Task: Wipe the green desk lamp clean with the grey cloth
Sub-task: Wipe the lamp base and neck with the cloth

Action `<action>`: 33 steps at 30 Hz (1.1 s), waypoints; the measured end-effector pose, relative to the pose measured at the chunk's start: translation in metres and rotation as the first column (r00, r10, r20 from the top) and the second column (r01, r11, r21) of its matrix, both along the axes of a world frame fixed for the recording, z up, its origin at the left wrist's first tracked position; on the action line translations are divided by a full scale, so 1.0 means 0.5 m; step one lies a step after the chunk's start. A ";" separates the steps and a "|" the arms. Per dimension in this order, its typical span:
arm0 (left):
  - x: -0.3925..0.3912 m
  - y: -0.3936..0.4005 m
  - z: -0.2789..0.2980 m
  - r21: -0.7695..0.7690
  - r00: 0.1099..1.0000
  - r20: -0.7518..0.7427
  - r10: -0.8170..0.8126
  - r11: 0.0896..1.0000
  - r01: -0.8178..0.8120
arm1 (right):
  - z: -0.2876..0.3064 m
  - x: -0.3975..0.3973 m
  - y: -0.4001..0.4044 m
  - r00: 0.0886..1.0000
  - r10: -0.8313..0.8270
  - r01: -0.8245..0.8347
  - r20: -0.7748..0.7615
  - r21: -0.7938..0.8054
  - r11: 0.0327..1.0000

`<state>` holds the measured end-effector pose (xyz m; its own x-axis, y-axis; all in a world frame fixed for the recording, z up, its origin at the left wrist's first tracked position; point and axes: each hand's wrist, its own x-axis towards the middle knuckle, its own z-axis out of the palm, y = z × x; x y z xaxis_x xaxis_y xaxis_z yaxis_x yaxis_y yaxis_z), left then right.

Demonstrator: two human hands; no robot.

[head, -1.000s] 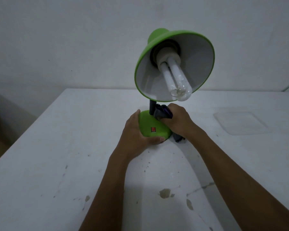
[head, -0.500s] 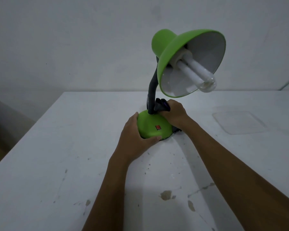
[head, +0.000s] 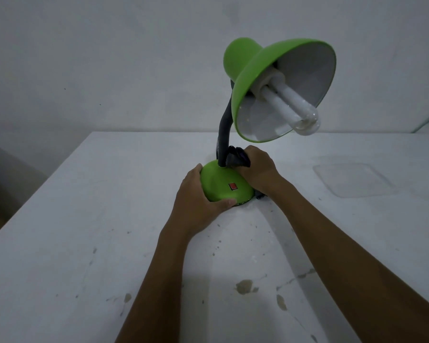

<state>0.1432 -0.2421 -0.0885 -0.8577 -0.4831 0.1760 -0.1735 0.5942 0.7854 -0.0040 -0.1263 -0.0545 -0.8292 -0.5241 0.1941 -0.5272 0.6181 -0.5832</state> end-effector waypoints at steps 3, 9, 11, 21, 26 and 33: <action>-0.001 -0.001 0.000 0.033 1.000 0.000 -0.007 0.999 0.007 | -0.010 0.006 0.017 0.999 0.047 -0.047 -0.005 0.030 0.998; -0.001 -0.002 -0.001 0.050 1.000 -0.005 -0.027 0.998 0.027 | -0.006 0.021 0.058 0.989 0.133 -0.134 0.061 0.001 0.991; 0.001 -0.002 0.000 0.052 1.000 -0.006 -0.028 0.998 0.028 | -0.008 0.026 0.055 0.993 0.108 -0.108 0.054 -0.009 0.994; 0.004 0.001 0.003 0.040 1.000 -0.007 -0.016 0.999 0.017 | 0.001 0.074 0.112 0.977 0.186 -0.179 0.103 -0.075 0.981; 0.002 0.002 0.003 0.024 1.000 -0.010 0.003 1.000 -0.003 | -0.002 0.111 0.113 0.979 0.202 -0.198 0.040 -0.083 0.977; 0.005 -0.001 0.004 0.035 1.000 0.000 -0.010 0.999 0.010 | -0.004 0.129 0.080 0.993 0.069 -0.078 -0.092 -0.107 0.991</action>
